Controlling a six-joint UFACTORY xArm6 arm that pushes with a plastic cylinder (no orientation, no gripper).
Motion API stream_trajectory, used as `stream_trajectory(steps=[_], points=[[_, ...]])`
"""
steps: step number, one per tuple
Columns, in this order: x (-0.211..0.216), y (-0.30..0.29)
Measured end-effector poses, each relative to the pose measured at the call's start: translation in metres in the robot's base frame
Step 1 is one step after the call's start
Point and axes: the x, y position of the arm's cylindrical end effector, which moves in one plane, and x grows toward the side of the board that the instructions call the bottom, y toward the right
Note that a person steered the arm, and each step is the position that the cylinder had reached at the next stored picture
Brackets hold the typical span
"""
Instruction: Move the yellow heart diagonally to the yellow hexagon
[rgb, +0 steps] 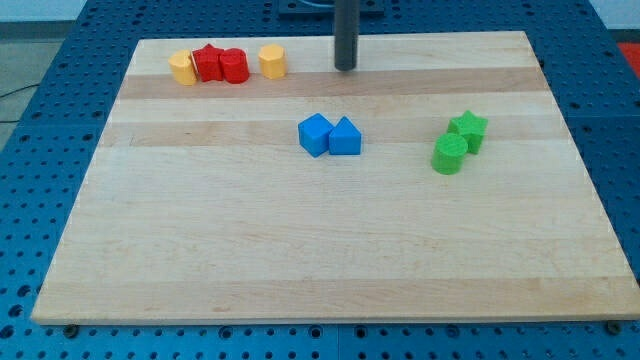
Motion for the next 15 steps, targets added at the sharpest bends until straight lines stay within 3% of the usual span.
stream_trajectory(steps=[2, 4, 5, 7, 8, 9, 10, 11, 12, 13, 15], points=[[-0.016, -0.115], [0.075, -0.084], [0.072, -0.117], [0.121, -0.090], [0.116, -0.172], [0.091, -0.299], [0.049, -0.308], [0.001, -0.247], [-0.005, -0.202], [0.041, -0.209], [0.048, -0.251]])
